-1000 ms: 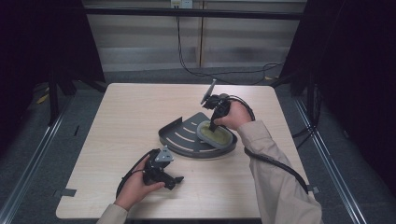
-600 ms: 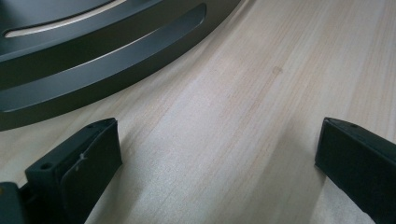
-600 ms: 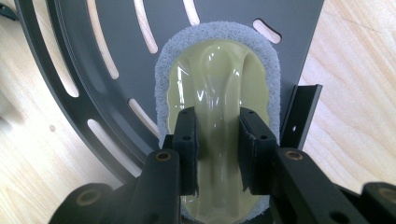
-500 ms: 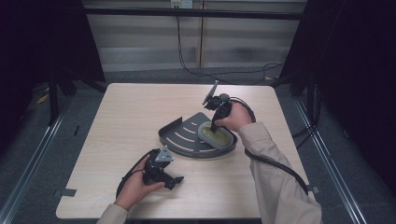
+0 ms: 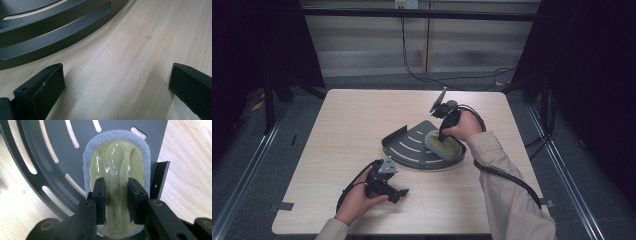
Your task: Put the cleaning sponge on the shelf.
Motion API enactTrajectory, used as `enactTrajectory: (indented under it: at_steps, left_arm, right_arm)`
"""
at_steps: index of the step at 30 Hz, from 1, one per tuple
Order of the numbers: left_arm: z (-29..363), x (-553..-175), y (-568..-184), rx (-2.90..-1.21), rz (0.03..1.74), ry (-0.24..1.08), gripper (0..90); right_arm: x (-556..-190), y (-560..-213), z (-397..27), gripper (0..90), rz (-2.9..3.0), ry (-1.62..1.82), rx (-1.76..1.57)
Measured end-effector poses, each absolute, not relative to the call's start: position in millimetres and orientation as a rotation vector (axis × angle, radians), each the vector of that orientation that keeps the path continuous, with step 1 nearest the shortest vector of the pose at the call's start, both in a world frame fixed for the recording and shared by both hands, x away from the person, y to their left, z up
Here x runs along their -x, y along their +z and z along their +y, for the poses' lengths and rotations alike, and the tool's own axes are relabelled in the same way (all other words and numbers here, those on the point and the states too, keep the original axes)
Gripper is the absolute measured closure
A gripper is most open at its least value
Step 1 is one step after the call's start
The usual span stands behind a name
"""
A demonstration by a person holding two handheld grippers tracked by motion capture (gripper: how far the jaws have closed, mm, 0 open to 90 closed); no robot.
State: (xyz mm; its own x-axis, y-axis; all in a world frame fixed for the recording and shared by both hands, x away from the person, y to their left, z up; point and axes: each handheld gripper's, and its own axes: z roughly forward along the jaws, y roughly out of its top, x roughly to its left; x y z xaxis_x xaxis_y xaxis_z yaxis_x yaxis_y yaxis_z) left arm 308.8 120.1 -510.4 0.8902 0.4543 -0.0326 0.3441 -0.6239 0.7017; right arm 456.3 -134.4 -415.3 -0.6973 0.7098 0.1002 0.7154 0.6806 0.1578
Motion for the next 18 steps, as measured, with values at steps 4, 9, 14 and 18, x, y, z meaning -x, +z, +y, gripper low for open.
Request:
enactTrajectory:
  at_steps: [4, 9, 14, 18]
  left_arm:
    - [120.1, -308.8, -510.4, -2.302, 0.57, 0.189, 0.0]
    - [120.2, -308.9, -510.4, -2.302, 0.568, 0.189, 0.0]
    - [120.2, -308.9, -510.4, -2.301, 0.568, 0.188, 0.0]
    - [120.2, -309.0, -510.5, -2.301, 0.568, 0.187, 0.0]
  right_arm:
    - [-456.8, -417.2, -137.7, 70.6, -2.843, -0.278, 1.227]
    - [-456.9, -418.2, -138.7, 70.6, -2.83, -0.274, 1.261]
    - [-457.4, -419.5, -136.6, 70.6, -2.845, -0.252, 1.256]
    - [-458.2, -420.0, -136.2, 70.4, -2.851, -0.246, 1.264]
